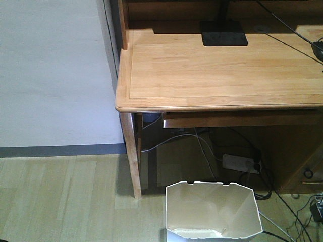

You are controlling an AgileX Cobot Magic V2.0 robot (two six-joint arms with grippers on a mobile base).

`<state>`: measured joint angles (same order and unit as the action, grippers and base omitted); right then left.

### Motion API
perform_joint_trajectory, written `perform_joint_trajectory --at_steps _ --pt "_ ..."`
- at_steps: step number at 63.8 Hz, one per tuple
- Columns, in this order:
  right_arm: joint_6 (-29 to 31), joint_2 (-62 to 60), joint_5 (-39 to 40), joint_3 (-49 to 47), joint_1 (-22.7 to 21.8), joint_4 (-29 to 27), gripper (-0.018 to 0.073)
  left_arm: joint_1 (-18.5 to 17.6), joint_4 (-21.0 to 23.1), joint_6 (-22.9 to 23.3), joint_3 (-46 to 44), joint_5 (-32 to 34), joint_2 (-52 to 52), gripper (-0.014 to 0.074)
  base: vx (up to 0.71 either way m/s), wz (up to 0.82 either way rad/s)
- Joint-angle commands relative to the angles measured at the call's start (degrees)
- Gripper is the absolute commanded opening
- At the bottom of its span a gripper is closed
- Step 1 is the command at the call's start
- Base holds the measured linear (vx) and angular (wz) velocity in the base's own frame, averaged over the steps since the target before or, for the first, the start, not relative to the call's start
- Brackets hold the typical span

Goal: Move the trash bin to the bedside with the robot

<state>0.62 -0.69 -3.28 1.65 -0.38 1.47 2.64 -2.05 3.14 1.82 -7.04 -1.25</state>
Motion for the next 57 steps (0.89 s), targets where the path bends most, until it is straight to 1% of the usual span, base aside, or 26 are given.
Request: perform_joint_trajectory --at_steps 1,20,23,28,36,43,50,57 --pt "0.0 -0.7 4.0 1.1 0.1 0.7 -0.0001 0.0 0.1 0.3 -1.4 4.2 -0.3 -0.0006 0.0 0.0" --pt "0.0 -0.7 4.5 1.1 0.1 0.7 -0.0001 0.0 0.1 0.3 -1.4 4.2 -0.3 -0.0006 0.0 0.0" --pt "-0.2 -0.7 6.0 1.0 0.1 0.6 -0.0001 0.0 0.1 0.3 -1.4 4.2 -0.3 -0.0006 0.0 0.0" --pt "-0.6 -0.6 10.5 0.4 0.1 0.0 -0.0001 0.0 0.1 0.3 -1.4 4.2 -0.3 -0.0006 0.0 0.0" --pt "-0.6 1.0 12.5 -3.0 0.1 -0.7 -0.0001 0.0 0.1 0.3 -1.4 4.2 -0.3 -0.0006 0.0 0.0" --pt "0.1 6.3 10.0 -8.6 0.1 0.1 -0.0001 0.0 0.1 0.3 -1.4 4.2 -0.3 -0.0006 0.0 0.0" --pt "0.3 14.1 8.1 -15.1 0.1 1.6 -0.0001 0.0 0.1 0.3 -1.4 4.2 -0.3 -0.0006 0.0 0.0" --pt "0.1 23.7 6.4 -20.4 0.1 1.0 -0.0001 0.0 0.1 0.3 -1.4 4.2 -0.3 -0.0006 0.0 0.0"
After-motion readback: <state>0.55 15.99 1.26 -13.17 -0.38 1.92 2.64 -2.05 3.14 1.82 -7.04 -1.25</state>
